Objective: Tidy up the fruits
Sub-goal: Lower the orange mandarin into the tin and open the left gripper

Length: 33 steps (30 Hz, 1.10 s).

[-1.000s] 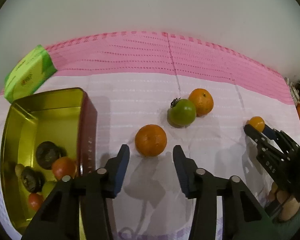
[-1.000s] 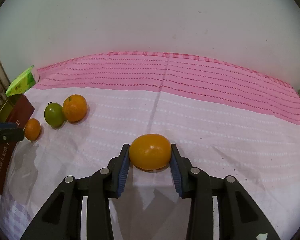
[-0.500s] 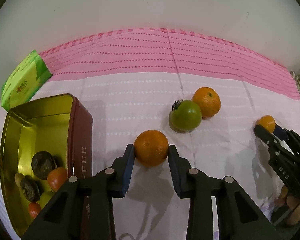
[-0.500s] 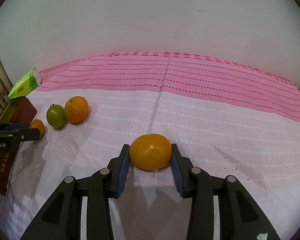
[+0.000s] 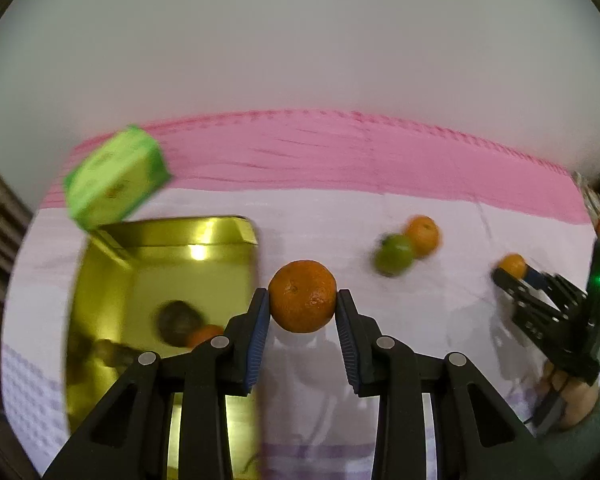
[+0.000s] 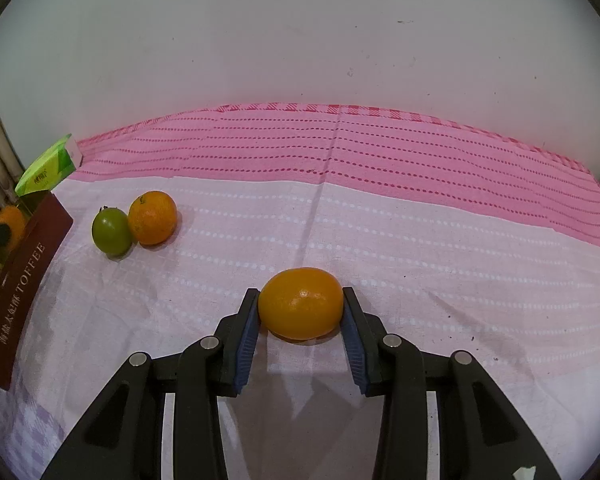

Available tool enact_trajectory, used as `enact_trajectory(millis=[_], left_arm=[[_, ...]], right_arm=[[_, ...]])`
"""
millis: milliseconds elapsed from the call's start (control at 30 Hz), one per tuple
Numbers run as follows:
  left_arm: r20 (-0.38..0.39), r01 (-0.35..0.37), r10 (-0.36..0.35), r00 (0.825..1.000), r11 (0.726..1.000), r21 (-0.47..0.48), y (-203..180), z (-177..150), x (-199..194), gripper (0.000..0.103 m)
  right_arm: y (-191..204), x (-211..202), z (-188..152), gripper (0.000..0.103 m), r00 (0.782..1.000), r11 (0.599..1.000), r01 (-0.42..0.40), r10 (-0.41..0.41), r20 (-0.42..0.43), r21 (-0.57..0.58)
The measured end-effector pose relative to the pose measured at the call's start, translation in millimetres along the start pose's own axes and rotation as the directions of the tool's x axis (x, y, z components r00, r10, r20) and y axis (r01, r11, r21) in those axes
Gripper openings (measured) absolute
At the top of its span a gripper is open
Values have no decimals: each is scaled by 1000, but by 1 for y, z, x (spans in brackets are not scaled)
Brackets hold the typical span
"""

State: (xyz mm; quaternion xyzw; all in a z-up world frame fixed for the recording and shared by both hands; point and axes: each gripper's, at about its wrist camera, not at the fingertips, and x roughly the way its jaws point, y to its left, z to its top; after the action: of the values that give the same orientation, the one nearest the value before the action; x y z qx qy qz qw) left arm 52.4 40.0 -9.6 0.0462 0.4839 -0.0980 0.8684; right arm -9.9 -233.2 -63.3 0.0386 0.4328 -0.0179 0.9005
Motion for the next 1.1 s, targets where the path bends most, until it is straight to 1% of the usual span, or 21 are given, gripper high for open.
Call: enact_trajectory(millis=[133,267,433,633,800,1000,1100], left_arm=[[8,-72,73,997,996,-49,42,7,-4,35],[-14,-156,156,988,985,-77,80,8,5,35],[-62,-211,206,977,971,-113,111,3,26,35],[-109,-219,206,972,968,-124,123,-1,46,35],[-134,-224,206,969,965,-134,126,-7,52,35],[-157,-227,206,966,965,-133,129,-11,59,35],[-157,-235,215,964,964,-126,127,-12,60,36]], right_arm=[[3,2,0,37,1000,1000,7,-7,-2,-5],[6,3,1,37,1000,1000,11,-11,-4,-10],[6,4,2,37,1000,1000,10,-10,-4,-11],[7,5,3,37,1000,1000,9,-10,-4,-11],[7,6,3,37,1000,1000,9,-9,-4,-11],[7,6,3,37,1000,1000,11,-11,-5,-13],[7,5,3,37,1000,1000,11,-12,-5,-14]])
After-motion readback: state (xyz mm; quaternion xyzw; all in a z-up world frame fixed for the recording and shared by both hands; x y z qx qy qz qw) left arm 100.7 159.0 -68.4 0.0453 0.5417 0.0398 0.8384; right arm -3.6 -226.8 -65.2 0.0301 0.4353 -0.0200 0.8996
